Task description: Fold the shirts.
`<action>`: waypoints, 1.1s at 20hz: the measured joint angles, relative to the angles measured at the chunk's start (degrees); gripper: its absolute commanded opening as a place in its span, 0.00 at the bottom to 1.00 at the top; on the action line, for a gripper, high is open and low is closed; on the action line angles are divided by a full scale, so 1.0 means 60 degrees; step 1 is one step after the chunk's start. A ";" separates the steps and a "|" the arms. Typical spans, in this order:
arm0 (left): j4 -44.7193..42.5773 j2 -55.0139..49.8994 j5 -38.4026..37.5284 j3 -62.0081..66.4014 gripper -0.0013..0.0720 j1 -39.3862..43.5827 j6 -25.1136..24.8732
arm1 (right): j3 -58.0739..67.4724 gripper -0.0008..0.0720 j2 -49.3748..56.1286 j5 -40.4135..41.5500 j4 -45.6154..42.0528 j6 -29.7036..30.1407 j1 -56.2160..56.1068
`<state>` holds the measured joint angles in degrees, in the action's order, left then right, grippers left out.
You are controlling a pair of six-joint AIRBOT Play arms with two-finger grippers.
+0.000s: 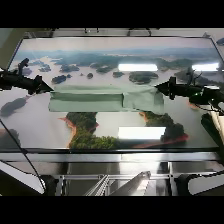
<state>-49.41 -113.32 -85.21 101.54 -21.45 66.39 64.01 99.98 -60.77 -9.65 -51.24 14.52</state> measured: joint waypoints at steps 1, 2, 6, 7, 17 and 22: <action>-0.0149 -0.0382 -0.0182 0.0401 0.43 0.0047 0.0135 | 0.0102 0.23 0.0229 0.0044 -0.0066 0.0084 0.0000; -0.0295 -0.0743 -0.0463 0.0790 0.45 0.0080 0.0302 | 0.0186 0.60 0.0372 0.0044 -0.0142 0.0219 0.0044; -0.0627 -0.1559 -0.1668 0.2269 0.45 0.0004 0.0780 | 0.0860 0.73 0.0495 -0.0659 -0.0648 0.0667 0.0805; -0.0692 -0.1563 -0.1785 0.2484 0.45 -0.0080 0.0871 | 0.1122 0.84 0.0481 -0.0761 -0.1024 0.0659 0.1082; 0.0627 0.0816 -0.0929 0.0856 0.01 0.0124 0.0933 | 0.1912 0.74 0.1545 -0.1723 -0.3541 -0.1330 0.0608; 0.0863 0.1789 -0.0044 -0.0714 0.03 0.1974 0.0678 | 0.1931 0.04 0.1949 -0.1617 -0.2681 -0.1060 -0.0317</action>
<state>-44.23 -102.59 -85.47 97.25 -9.61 70.46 75.59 111.68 -70.48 -25.74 -57.60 12.62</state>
